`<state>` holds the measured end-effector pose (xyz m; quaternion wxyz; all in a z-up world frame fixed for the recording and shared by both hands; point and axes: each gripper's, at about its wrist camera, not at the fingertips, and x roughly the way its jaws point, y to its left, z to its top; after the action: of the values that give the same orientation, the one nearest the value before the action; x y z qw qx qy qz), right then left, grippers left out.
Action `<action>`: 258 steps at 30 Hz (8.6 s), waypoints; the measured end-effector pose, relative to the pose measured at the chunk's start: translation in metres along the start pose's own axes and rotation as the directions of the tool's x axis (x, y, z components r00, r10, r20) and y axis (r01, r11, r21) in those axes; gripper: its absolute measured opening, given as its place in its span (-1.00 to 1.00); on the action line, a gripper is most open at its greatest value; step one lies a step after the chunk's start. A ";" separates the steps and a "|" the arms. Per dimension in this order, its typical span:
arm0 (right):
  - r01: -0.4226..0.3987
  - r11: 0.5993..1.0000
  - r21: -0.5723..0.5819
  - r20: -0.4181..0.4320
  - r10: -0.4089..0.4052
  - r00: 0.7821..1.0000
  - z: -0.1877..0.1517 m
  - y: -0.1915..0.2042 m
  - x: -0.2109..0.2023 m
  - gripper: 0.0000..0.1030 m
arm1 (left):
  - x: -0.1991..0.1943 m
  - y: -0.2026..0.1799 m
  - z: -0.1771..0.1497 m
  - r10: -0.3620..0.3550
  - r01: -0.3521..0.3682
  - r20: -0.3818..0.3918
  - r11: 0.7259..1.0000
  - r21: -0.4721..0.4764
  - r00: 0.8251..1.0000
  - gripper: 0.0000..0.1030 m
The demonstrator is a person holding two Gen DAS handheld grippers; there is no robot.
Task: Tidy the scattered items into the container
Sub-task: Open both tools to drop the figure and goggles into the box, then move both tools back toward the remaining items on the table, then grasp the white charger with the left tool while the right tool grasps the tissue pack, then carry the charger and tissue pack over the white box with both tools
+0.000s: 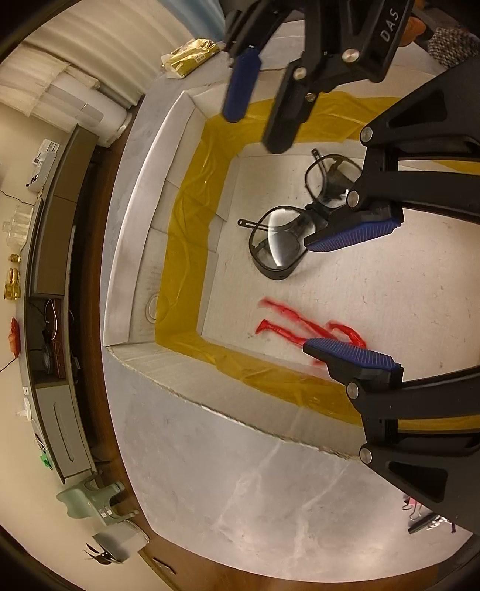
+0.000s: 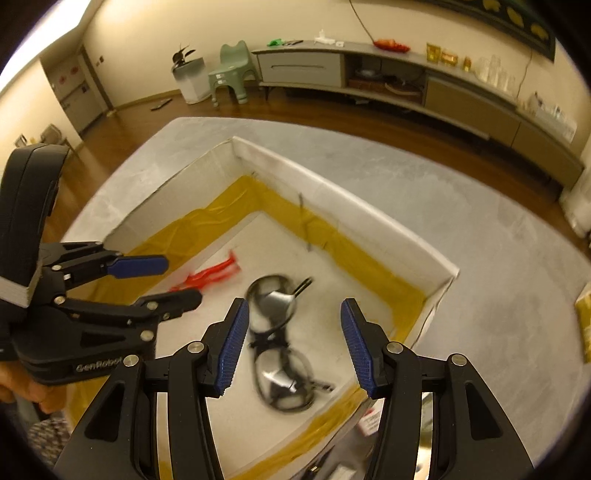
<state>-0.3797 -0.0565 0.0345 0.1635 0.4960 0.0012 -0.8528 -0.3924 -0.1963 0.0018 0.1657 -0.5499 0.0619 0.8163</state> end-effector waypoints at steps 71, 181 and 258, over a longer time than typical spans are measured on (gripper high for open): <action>-0.122 0.965 0.234 0.112 0.098 0.989 -0.240 -0.027 -0.124 0.07 | -0.108 -0.179 -0.199 -0.149 0.123 0.051 0.932 0.341 0.988 -0.02; -0.045 0.956 0.291 0.215 -0.020 0.976 -0.238 -0.037 -0.148 0.04 | -0.107 -0.172 -0.220 -0.189 0.143 0.363 0.978 0.151 0.912 -0.57; 0.067 0.995 -0.070 0.163 -0.055 0.985 -0.112 0.103 -0.121 0.04 | -0.118 -0.019 -0.147 -0.142 0.145 0.387 0.989 0.020 0.911 -0.57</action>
<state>-0.2010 -0.1019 0.0967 0.1554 0.4187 0.0353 -0.8940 -0.2170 -0.2439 0.0544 0.2316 -0.3817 -0.0164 0.8947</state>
